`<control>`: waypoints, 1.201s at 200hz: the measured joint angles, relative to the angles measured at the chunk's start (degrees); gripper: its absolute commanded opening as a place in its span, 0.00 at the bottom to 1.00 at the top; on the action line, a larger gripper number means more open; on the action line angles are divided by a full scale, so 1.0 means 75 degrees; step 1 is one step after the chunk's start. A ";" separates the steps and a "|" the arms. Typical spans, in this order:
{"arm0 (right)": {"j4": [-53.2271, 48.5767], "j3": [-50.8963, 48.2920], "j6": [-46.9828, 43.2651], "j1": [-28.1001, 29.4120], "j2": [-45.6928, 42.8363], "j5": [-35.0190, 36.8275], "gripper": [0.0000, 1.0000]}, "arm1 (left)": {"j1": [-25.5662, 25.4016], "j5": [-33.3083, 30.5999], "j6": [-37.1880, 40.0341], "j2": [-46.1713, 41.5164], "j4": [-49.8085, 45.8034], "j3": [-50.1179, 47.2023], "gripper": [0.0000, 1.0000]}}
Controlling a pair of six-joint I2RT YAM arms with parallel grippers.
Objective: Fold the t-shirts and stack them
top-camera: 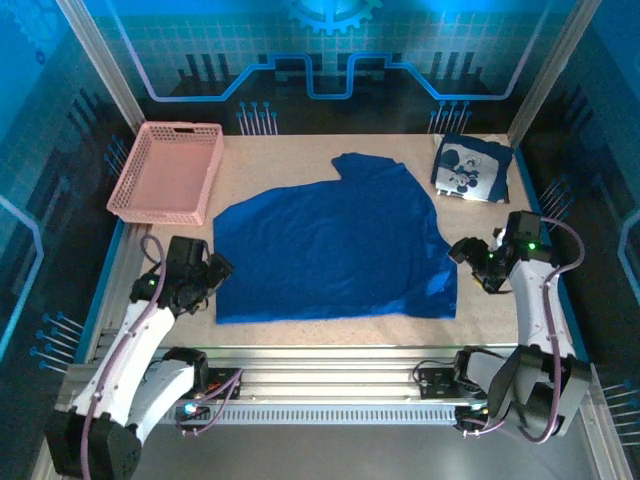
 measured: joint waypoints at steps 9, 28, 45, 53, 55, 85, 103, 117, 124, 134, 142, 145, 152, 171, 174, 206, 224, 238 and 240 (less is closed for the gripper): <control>0.0044 0.0154 -0.0064 0.0073 0.0242 0.0052 0.79 | 0.0020 0.0003 0.0108 0.0358 0.0149 0.0172 0.90; 0.0198 0.0382 -0.0224 0.0265 0.0801 0.0213 0.77 | 0.0140 0.0105 0.0361 0.1373 0.0586 0.0417 0.87; 0.0388 0.0545 -0.0373 0.0428 0.1411 0.0379 0.73 | 0.0233 0.0245 0.0571 0.2302 0.0962 0.0545 0.83; 0.0490 0.0606 -0.0411 0.0481 0.1696 0.0440 0.69 | 0.0262 0.0297 0.0635 0.2719 0.1131 0.0595 0.80; 0.0530 0.0621 -0.0455 0.0493 0.1784 0.0460 0.68 | 0.0274 0.0303 0.0650 0.2853 0.1195 0.0606 0.80; 0.0941 0.0793 -0.0440 0.0647 0.2824 0.0720 0.49 | 0.0498 0.0425 0.0935 0.4019 0.1676 0.0787 0.74; 0.1201 0.0845 -0.0326 0.0708 0.3366 0.0822 0.41 | 0.0670 0.0478 0.1084 0.4654 0.1897 0.1035 0.70; 0.1399 0.0854 -0.0119 0.0723 0.3727 0.0959 0.37 | 0.0769 0.0542 0.1230 0.5115 0.2017 0.1311 0.69; 0.1495 0.0854 0.0012 0.0731 0.3893 0.0997 0.37 | 0.0813 0.0574 0.1317 0.5374 0.2087 0.1480 0.69; 0.1609 0.0868 0.0213 0.0740 0.4106 0.1064 0.36 | 0.0854 0.0629 0.1413 0.5677 0.2145 0.1705 0.67; 0.1696 0.0895 0.0364 0.0740 0.4272 0.1116 0.35 | 0.0880 0.0656 0.1492 0.5971 0.2221 0.1906 0.66; 0.1728 0.0909 0.0431 0.0740 0.4339 0.1137 0.35 | 0.0895 0.0676 0.1518 0.6073 0.2235 0.1976 0.66; 0.1737 0.0968 0.0574 0.0740 0.4465 0.1177 0.34 | 0.0912 0.0711 0.1600 0.6333 0.2291 0.2162 0.65; 0.1749 0.1239 0.0933 0.0752 0.4663 0.1265 0.34 | 0.0953 0.0807 0.1781 0.6924 0.2279 0.2792 0.63; 0.1757 0.1291 0.0991 0.0755 0.4707 0.1297 0.34 | 0.0953 0.0828 0.1810 0.6991 0.2291 0.2891 0.63; 0.1798 0.1702 0.1413 0.0758 0.5033 0.1483 0.34 | 0.0968 0.1000 0.2069 0.7947 0.2343 0.4089 0.62; 0.1786 0.1883 0.1550 0.0755 0.5161 0.1588 0.36 | 0.0982 0.1084 0.2209 0.8358 0.2317 0.4645 0.62; 0.1763 0.1912 0.1644 0.0755 0.5141 0.1655 0.43 | 0.1000 0.1139 0.2270 0.8454 0.2314 0.4838 0.70; 0.1757 0.1912 0.1629 0.0755 0.5132 0.1658 0.44 | 0.1003 0.1142 0.2253 0.8454 0.2314 0.4841 0.72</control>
